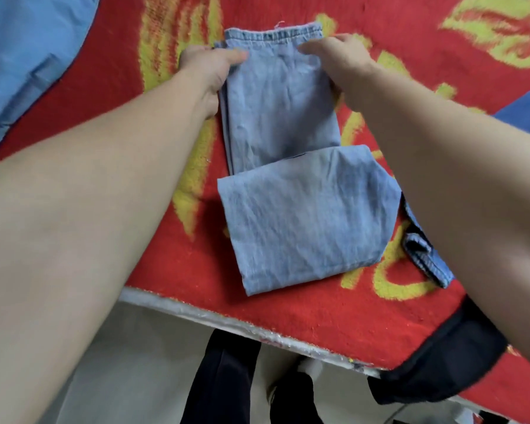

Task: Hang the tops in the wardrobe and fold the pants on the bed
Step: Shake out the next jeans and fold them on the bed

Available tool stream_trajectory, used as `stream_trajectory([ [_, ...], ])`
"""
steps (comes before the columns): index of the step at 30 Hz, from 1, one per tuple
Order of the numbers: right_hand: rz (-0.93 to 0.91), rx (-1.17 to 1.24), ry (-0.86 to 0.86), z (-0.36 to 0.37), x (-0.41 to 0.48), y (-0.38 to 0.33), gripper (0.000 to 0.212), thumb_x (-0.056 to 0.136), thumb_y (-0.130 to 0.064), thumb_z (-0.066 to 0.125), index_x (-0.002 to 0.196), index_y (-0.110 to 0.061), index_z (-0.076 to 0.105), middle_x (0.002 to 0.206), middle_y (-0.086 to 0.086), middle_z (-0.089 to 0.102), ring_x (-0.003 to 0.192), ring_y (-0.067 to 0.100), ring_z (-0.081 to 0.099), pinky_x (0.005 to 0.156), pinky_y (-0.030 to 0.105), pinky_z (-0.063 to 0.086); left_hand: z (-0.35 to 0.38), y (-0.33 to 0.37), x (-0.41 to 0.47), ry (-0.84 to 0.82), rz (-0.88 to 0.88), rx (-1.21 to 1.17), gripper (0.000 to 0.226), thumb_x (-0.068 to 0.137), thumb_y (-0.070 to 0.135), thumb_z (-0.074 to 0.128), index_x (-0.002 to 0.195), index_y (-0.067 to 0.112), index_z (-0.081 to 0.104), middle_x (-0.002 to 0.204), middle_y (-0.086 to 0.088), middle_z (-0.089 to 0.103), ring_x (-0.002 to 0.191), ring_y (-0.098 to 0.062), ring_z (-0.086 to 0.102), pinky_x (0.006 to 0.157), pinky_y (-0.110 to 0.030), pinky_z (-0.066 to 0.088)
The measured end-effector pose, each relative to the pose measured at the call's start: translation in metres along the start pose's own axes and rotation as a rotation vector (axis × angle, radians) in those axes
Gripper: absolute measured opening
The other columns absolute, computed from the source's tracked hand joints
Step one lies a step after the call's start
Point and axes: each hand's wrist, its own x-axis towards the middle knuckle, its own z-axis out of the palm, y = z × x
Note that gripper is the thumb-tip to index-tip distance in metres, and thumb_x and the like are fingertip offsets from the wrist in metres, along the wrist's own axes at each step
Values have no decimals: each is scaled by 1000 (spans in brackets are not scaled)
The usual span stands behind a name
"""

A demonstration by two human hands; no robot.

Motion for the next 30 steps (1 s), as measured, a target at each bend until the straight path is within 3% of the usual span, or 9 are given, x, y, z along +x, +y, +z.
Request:
stream_trajectory([
  [4,64,143,-110,-10,-3,-7,41,67,-27,75,104,-12,65,91,3,59,79,19,60,69,30,49,-1,8,-4,-45,19,66,25,76,-10,68,93,9,64,92,-16,72,69,-22,72,56,-38,59],
  [7,-30,103,-144,-31,-22,-13,15,66,-21,66,81,-23,64,77,-6,57,72,13,53,77,31,41,-4,21,-20,-65,124,167,31,73,-7,70,90,17,61,84,-6,68,65,-11,63,58,-21,54],
  [12,-419,-320,-31,-69,-72,-12,24,82,-15,61,100,-23,74,77,-8,61,57,-4,51,56,19,46,-3,28,-78,-76,516,574,24,68,9,63,87,22,68,82,2,64,75,-11,57,66,-26,49],
  [14,-630,-517,79,-82,-101,11,24,82,-16,59,101,-19,74,91,3,66,79,10,58,75,30,51,-7,7,-117,-38,719,724,26,69,14,56,91,19,70,87,2,68,84,-17,61,73,-32,49],
  [19,-1059,-800,174,-85,-179,127,17,82,-9,62,96,-13,71,120,18,64,109,36,61,87,42,49,-23,-105,-200,-154,1129,1083,20,68,10,62,86,15,70,83,-3,65,84,-30,58,71,-39,42],
  [21,-1081,-1038,-27,-69,-191,168,20,84,-10,60,101,-13,71,142,17,56,130,38,53,101,46,44,-30,-147,-207,-275,1048,1285,23,69,7,63,89,13,70,85,-4,66,88,-31,61,73,-41,44],
  [23,-905,-1154,-280,-50,-198,188,31,89,-16,52,116,-12,66,155,9,42,145,35,35,114,48,30,-34,-170,-209,-369,881,1380,28,74,6,60,99,10,71,95,-6,69,98,-32,61,80,-44,46],
  [25,-764,-1125,-339,-39,-195,186,38,86,-27,50,118,-11,62,157,5,40,149,31,28,117,46,20,-32,-168,-208,-432,756,1395,33,76,10,58,107,11,71,105,-4,70,106,-31,58,87,-44,45],
  [30,-659,-1094,-453,-52,-181,139,27,90,-34,56,109,-22,71,138,-3,61,135,25,45,102,43,41,-30,-121,-198,-525,508,1316,25,91,27,56,108,22,73,104,2,73,104,-22,62,85,-36,50],
])
